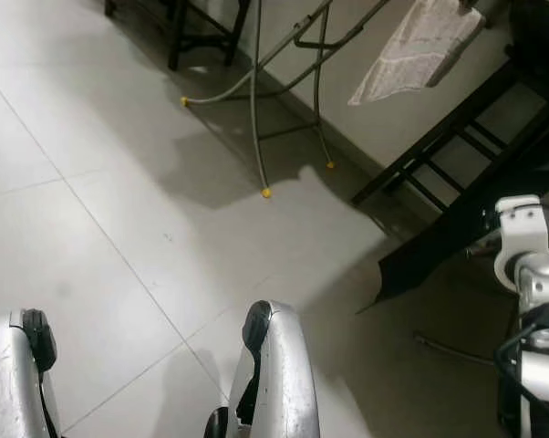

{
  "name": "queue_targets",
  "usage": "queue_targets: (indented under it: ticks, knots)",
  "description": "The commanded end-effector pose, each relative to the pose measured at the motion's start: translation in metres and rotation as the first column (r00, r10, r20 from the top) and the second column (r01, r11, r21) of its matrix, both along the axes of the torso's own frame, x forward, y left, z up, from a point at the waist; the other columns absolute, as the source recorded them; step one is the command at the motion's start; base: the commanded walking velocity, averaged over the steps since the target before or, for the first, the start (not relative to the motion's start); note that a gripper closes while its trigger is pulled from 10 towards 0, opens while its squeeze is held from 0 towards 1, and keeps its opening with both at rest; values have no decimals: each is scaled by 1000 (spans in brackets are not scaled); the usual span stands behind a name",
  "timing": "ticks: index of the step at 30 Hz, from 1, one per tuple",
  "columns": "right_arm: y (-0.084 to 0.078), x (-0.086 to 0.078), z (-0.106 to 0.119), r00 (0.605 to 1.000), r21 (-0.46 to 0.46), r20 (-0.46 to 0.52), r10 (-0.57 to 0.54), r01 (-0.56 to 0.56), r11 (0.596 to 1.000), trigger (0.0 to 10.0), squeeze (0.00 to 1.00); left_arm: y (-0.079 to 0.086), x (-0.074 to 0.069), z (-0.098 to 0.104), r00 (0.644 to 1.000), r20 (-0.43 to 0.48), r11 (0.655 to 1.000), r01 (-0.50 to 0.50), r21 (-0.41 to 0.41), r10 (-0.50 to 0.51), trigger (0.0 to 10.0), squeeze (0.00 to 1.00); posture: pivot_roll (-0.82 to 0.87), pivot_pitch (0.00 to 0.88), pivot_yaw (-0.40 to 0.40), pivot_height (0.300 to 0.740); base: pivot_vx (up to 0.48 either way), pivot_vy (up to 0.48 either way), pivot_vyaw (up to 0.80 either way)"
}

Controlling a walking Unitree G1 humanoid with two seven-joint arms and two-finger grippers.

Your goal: Building children table

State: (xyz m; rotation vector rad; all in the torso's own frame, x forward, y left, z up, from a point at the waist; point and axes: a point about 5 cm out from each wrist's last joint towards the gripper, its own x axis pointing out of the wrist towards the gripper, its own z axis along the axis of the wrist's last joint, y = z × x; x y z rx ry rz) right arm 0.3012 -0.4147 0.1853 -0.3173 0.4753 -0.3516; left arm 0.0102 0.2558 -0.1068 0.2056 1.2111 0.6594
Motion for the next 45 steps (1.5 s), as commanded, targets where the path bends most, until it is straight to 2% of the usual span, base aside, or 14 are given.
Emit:
queue_targets:
  ticks: [1,8,20,21,23,24,29,36,39,44,45]
  knots:
    - [-17,-15,4,998,-20,-32,-59,58,998,10000,0,-59,13,-12,999,32,987,-9,-163,14,10000,0,-384,65,-400,300,0,0,0]
    - [-18,-12,15,998,-29,-14,-62,61,998,10000,0,-62,11,-13,999,33,981,-19,-194,25,10000,0,-400,61,-400,300,0,0,0]
    - [-15,-2,40,998,-52,44,-43,46,998,10000,0,-72,16,-14,998,50,973,-26,-229,38,10000,0,-424,35,-400,300,0,0,0]
    - [-15,-1,44,997,-51,56,-45,48,998,10000,0,-74,16,-15,998,50,972,-29,-234,42,2667,0,-425,30,-400,300,0,0,0]
    - [-15,0,46,997,-50,63,-47,50,997,10000,0,-75,16,-15,998,51,971,-31,-237,44,2667,0,-425,30,-400,300,0,0,0]
    - [-15,0,49,996,-51,75,-49,53,997,10000,0,-77,16,-15,998,50,970,-33,-243,47,0,0,-418,31,-400,300,0,0,0]
    - [-14,2,53,994,-48,93,-51,56,997,10000,0,-82,14,-15,997,50,965,-44,-259,59,0,0,-414,28,-400,300,0,0,0]
    - [-10,7,54,992,-29,117,-48,52,998,10000,0,-83,4,-16,996,30,965,-75,-253,85,0,0,-400,34,-400,300,0,0,0]
    - [-7,8,50,991,-9,123,-49,50,999,10000,0,-79,-9,-16,990,-7,963,-138,-233,141,0,0,-384,41,-400,300,0,0,0]
    - [-5,10,44,991,9,124,-53,52,999,10000,0,-72,-14,-15,986,-23,966,-166,-198,165,0,0,-369,52,-400,300,0,0,0]
    - [-1,11,35,991,36,125,-55,51,998,10000,0,-62,-13,-13,981,-2,971,-190,-144,192,0,0,-338,65,-400,300,0,0,0]
